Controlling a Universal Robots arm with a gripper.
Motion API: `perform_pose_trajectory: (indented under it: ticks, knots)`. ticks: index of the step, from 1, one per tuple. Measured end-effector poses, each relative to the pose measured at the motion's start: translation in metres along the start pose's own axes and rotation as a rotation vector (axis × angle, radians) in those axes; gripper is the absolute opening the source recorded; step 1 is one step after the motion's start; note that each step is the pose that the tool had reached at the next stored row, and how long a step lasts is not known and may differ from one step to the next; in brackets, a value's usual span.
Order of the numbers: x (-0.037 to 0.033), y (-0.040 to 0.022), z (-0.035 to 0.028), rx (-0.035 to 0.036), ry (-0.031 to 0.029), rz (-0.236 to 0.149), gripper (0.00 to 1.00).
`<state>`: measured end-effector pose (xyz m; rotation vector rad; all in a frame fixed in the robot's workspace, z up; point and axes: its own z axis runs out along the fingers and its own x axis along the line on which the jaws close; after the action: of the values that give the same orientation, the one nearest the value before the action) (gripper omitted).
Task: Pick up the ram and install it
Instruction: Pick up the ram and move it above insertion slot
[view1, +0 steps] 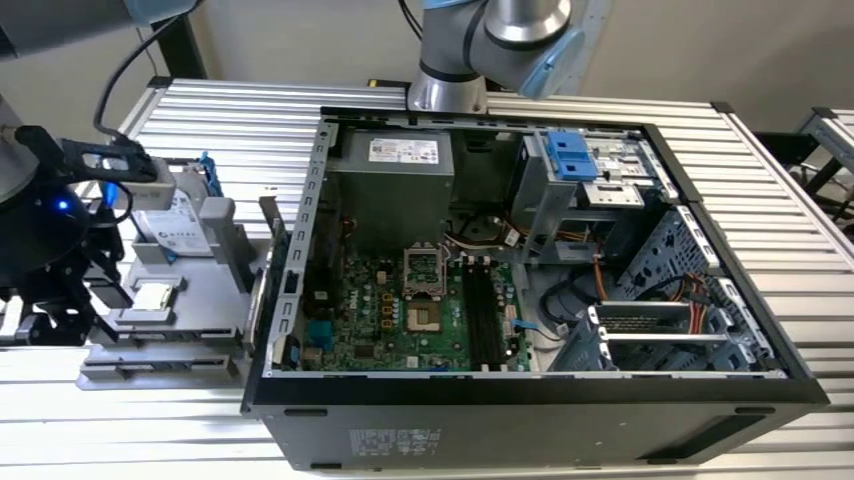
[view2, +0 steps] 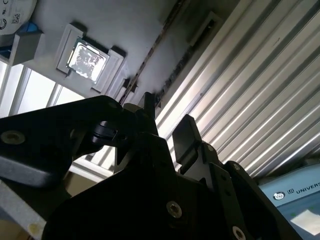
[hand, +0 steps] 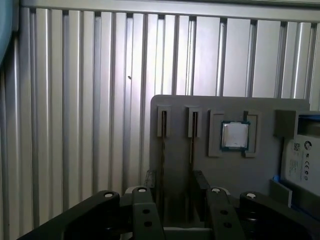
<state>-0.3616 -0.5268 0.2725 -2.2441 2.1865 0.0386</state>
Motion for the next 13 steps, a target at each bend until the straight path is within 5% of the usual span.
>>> perform_pose_trajectory:
  ticks: [13]
  knots:
    - [0.0005,-0.001,0.021,-0.0001,0.0001,0.0,1.0]
